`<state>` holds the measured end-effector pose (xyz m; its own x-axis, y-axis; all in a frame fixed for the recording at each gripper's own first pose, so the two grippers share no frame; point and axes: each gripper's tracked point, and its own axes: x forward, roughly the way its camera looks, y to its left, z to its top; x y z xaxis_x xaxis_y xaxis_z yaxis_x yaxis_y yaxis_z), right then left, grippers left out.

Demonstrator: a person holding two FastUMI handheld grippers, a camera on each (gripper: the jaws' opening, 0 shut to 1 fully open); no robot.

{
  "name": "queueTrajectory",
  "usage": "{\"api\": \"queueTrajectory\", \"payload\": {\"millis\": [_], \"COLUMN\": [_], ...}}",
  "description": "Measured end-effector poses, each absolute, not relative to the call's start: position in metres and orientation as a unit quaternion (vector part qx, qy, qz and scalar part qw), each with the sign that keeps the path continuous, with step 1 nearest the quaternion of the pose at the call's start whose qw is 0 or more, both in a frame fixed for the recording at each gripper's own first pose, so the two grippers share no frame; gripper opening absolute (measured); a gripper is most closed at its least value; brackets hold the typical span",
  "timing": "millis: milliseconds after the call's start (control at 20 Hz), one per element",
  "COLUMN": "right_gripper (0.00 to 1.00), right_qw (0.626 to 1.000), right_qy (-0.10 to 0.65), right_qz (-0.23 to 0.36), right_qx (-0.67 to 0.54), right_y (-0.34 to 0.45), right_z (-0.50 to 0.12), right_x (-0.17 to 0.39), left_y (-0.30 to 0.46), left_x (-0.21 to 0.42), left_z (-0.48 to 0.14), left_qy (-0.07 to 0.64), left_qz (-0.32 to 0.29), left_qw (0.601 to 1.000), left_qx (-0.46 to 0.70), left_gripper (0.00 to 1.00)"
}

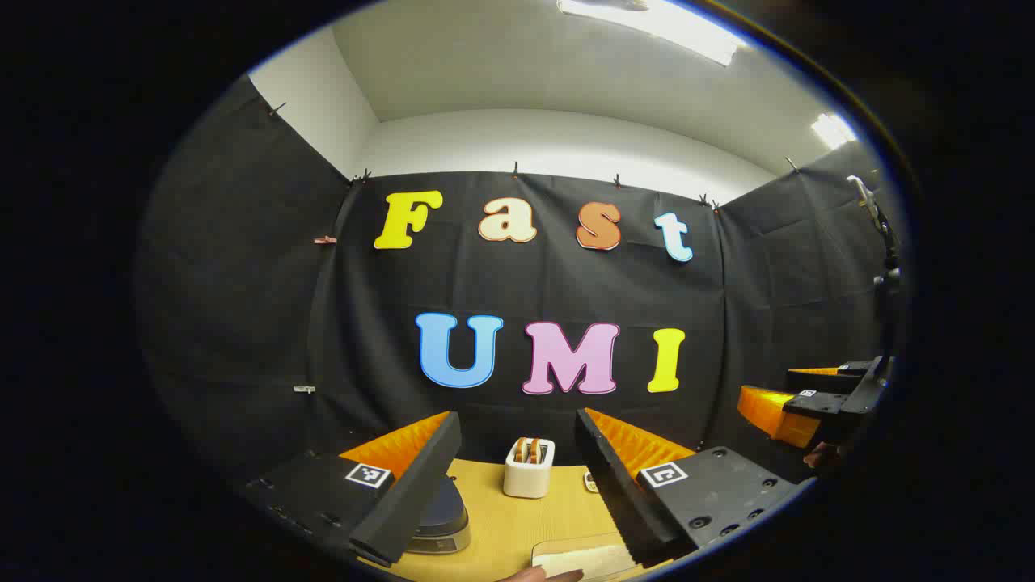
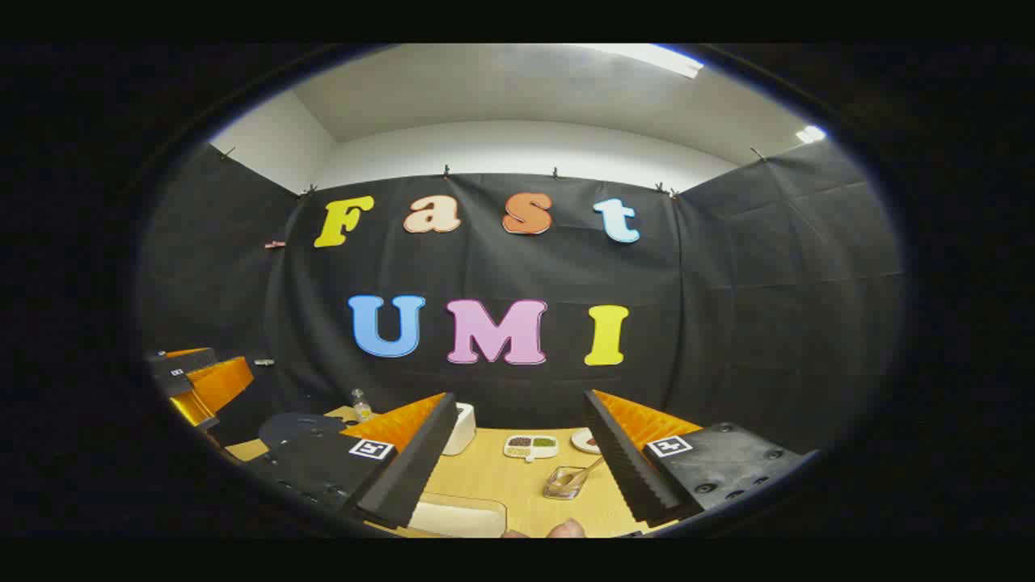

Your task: Close the left gripper, press the button to open the rice cooker; take a wooden spoon from the chopstick holder with the right hand, scoop a spoonful of rice and pour it into the rice cooker, then put the wooden spoon back into the chopstick holder.

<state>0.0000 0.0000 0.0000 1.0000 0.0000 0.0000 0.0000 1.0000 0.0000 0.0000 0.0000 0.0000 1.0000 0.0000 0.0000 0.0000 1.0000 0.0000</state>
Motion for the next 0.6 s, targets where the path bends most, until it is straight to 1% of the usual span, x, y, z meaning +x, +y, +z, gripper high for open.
{"api": "queueTrajectory", "payload": {"millis": [50,350,400,450,500,600], "right_gripper": [0.97,0.97,0.99,0.99,0.97,0.97], "right_qw": [1.0,1.0,1.0,1.0,1.0,1.0], "right_qy": [0.002,0.011,0.012,0.015,0.017,0.018], "right_qz": [0.001,-0.005,-0.006,-0.007,-0.006,-0.004], "right_qx": [-0.001,0.004,0.004,0.003,0.001,-0.001], "right_y": [0.001,-0.001,-0.002,-0.002,-0.001,0.002], "right_z": [-0.002,-0.006,-0.007,-0.009,-0.01,-0.011], "right_x": [-0.002,-0.007,-0.008,-0.01,-0.011,-0.012], "left_y": [0.0,0.002,0.004,0.004,0.004,0.006], "left_x": [-0.002,-0.007,-0.006,-0.005,-0.006,-0.005], "left_z": [0.0,-0.007,-0.008,-0.008,-0.01,-0.013], "left_qy": [0.0,0.012,0.013,0.015,0.016,0.022], "left_qz": [0.0,-0.002,-0.001,-0.002,-0.003,-0.002], "left_qw": [1.0,1.0,1.0,1.0,1.0,1.0], "left_qx": [0.002,-0.001,-0.002,-0.003,-0.005,-0.007], "left_gripper": [0.96,0.96,0.96,0.96,0.96,0.96]}}
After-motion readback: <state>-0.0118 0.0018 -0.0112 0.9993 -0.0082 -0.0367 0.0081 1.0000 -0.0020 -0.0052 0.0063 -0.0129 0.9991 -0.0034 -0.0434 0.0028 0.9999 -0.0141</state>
